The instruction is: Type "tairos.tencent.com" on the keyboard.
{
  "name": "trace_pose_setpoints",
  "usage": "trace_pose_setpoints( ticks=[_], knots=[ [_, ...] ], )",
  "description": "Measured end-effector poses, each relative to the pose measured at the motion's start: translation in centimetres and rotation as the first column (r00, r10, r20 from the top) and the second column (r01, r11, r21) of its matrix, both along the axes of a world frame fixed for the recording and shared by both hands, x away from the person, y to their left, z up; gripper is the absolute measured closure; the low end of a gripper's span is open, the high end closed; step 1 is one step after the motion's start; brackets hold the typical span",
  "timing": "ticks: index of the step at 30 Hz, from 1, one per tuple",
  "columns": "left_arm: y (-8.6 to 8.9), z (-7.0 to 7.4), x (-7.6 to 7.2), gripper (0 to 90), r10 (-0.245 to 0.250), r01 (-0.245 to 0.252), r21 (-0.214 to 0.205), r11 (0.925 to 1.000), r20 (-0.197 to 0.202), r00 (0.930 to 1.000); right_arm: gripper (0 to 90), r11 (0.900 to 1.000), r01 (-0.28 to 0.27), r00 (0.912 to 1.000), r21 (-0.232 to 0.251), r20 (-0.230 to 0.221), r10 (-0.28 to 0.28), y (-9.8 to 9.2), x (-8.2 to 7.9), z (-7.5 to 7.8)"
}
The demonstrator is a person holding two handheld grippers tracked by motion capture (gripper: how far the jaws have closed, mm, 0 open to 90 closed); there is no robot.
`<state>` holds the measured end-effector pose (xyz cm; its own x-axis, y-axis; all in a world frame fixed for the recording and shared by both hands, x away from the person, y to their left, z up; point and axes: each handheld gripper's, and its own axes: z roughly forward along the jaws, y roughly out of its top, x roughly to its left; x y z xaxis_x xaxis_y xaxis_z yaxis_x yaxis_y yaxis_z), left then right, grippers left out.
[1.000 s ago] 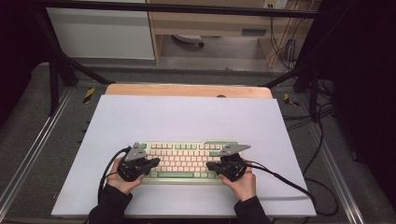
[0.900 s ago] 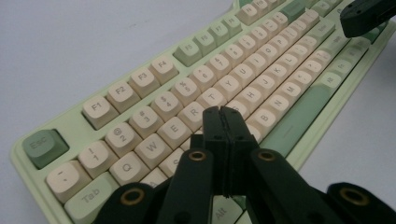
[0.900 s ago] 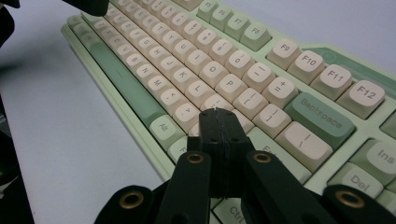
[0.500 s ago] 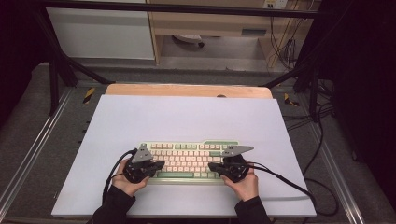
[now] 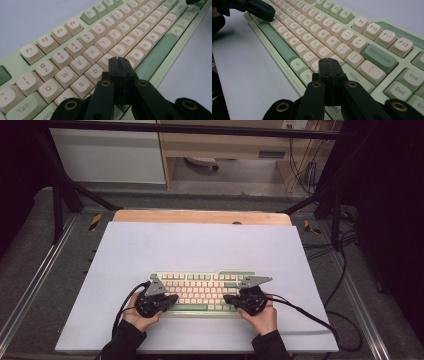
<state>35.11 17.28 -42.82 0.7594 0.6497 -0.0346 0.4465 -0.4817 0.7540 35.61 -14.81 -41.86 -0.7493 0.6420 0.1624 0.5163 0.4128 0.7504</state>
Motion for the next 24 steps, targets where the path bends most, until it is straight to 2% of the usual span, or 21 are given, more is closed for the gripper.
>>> trace_pose_setpoints(
  ticks=[6,14,24],
  knots=[
    [-0.16,-0.29,0.01,89.3,-0.002,0.002,0.004,1.0,-0.002,1.0,90.0,1.0,-0.001,1.0,-0.001,0.002,0.001,-0.02,-0.01,0.0],
    [-0.04,0.24,-0.26,89.2,-0.011,0.011,-0.002,0.9999,0.008,0.9999,90.0,1.0,0.001,1.0,0.002,0.001,-0.001,-0.05,-0.03,0.05],
    [0.74,0.65,-0.3,89.2,0.004,-0.004,-0.015,0.9999,0.013,0.9999,90.0,1.0,0.0,1.0,0.0,0.0,0.0,-0.06,-0.01,-0.02]
  ],
)
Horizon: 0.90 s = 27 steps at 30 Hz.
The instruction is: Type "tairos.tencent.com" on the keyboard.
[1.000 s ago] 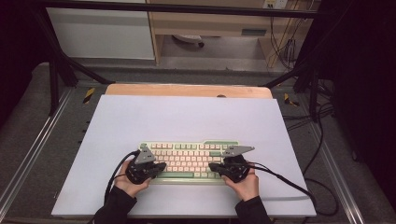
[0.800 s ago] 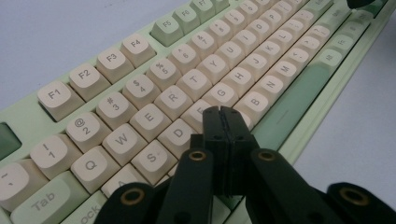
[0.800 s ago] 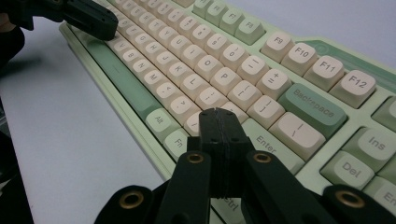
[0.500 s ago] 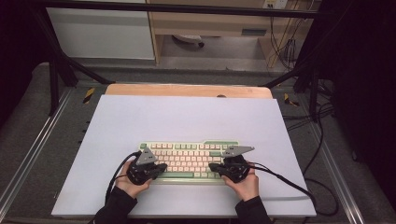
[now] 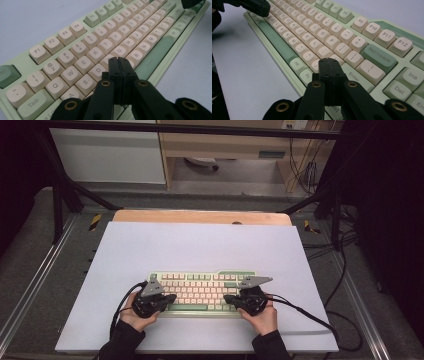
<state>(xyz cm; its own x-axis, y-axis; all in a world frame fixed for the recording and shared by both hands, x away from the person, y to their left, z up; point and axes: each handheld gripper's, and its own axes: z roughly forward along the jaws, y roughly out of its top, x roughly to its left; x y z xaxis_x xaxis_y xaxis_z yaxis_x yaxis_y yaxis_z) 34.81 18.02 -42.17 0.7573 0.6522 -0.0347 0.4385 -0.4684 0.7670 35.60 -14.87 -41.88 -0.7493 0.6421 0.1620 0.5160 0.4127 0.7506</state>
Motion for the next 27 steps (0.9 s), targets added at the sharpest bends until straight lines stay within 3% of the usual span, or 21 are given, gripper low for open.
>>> trace_pose_setpoints(
  ticks=[27],
  knots=[
    [0.7,0.7,1.1,89.1,0.048,-0.048,-0.01,0.9988,0.015,0.9987,90.0,1.0,0.0,1.0,0.002,0.0,0.0,-0.1,0.0,0.1]
  ],
)
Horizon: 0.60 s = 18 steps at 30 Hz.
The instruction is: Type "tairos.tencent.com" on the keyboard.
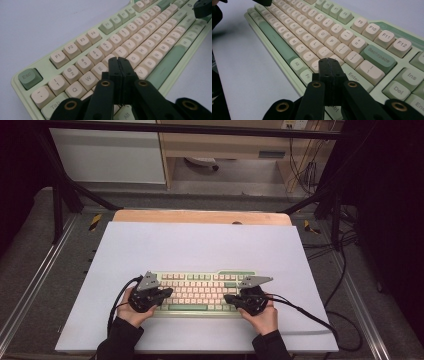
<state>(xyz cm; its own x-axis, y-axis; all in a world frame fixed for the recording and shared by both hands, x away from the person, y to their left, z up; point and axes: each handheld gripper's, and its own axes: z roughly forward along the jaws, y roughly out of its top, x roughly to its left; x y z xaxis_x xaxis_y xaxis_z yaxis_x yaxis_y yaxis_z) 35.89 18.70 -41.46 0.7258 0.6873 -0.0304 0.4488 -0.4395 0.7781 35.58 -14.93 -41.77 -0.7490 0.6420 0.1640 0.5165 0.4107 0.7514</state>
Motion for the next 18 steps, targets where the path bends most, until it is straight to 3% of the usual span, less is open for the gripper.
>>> trace_pose_setpoints(
  ticks=[18],
  knots=[
    [-0.6,-0.8,1.5,89.5,0.044,-0.044,0.015,0.9989,0.002,0.999,90.0,1.0,-0.001,1.0,-0.002,-0.002,0.001,0.1,0.0,-0.1]
  ],
)
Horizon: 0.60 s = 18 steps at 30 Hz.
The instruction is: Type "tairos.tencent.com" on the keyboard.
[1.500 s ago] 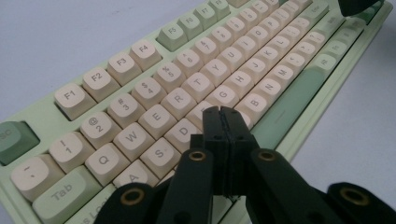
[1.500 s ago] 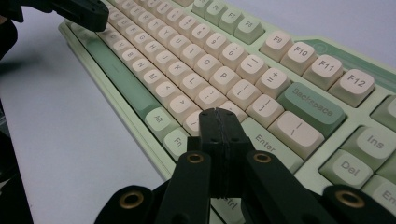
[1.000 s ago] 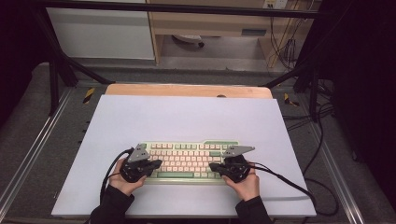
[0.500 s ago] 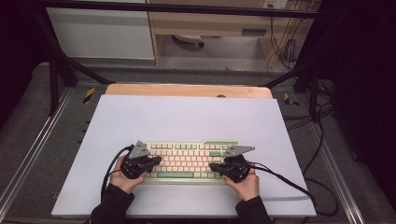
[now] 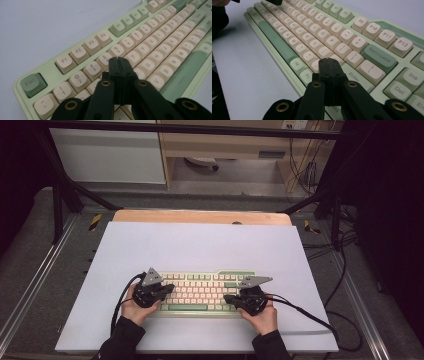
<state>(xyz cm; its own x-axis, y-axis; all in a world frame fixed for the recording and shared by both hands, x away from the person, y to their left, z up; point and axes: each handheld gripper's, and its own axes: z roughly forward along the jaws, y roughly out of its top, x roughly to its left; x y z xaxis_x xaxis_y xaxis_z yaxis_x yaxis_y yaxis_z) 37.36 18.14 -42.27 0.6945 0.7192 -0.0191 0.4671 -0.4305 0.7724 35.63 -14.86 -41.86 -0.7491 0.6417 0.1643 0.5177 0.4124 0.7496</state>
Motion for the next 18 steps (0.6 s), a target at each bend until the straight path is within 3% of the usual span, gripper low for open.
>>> trace_pose_setpoints(
  ticks=[18],
  knots=[
    [-0.02,-0.52,0.47,89.6,0.01,-0.01,0.009,0.9999,-0.002,0.9999,90.0,1.0,-0.001,1.0,-0.002,0.004,0.001,0.0,0.03,-0.04]
  ],
)
